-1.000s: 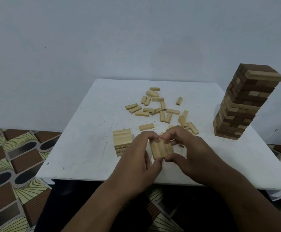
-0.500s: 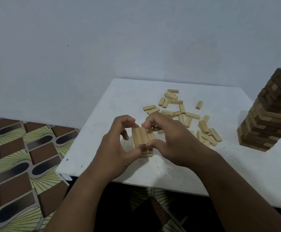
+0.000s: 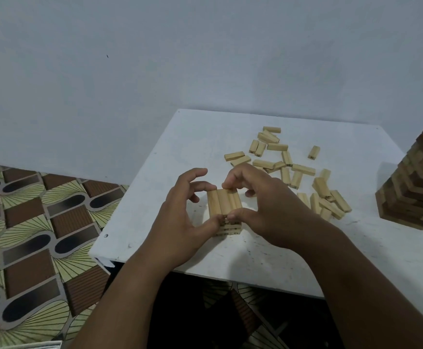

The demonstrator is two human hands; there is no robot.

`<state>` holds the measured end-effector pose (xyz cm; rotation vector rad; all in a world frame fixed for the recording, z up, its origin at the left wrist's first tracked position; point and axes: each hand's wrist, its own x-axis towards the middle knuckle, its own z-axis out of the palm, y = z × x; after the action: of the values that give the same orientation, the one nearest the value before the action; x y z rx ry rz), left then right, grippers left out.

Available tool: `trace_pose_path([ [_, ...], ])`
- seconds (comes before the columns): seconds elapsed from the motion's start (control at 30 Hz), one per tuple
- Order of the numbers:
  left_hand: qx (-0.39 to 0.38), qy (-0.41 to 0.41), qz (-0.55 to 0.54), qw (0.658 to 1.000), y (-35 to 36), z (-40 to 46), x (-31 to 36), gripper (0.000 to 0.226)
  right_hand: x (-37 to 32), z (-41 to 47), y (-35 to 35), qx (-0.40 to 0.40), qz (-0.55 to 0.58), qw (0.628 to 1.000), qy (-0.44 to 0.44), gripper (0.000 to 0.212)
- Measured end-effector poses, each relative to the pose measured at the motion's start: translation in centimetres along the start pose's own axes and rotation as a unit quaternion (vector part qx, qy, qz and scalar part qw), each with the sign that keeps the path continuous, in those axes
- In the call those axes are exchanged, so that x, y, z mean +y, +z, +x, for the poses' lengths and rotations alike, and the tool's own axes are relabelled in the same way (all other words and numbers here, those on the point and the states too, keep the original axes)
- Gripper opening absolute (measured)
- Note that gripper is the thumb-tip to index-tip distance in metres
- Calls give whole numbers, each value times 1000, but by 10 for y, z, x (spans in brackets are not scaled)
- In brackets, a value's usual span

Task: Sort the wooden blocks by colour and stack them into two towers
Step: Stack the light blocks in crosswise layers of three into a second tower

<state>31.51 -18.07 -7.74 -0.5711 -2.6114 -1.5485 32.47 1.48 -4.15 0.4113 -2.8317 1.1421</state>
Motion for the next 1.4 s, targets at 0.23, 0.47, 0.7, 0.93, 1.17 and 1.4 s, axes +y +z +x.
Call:
trace_pose_path([
  [0.23,-10,-7,2,1000,1,1,-3,80,1,0,1,-5,-1,1000,0,54],
  [0.47,-11,-11,-3,1000,2,0,-5,79,2,-1,0,-7,-2,1000,-9,57],
  [0.7,-7,-6,-2,1000,4,1,-5,79,4,0,0,-7,-4,1000,-16,57],
  [0.93,-10,-5,-5,1000,2,1,-4,83,5,-1,-2,-2,-13,1000,-21,56],
  [1.17,21,6,1,1000,-3,-2,6,75,5,-6,-15,18,-16,1000,13,51],
  [1.4,92,88,86,988,12,-8,44,52,16,-47,-50,96,-34,992,74,36],
])
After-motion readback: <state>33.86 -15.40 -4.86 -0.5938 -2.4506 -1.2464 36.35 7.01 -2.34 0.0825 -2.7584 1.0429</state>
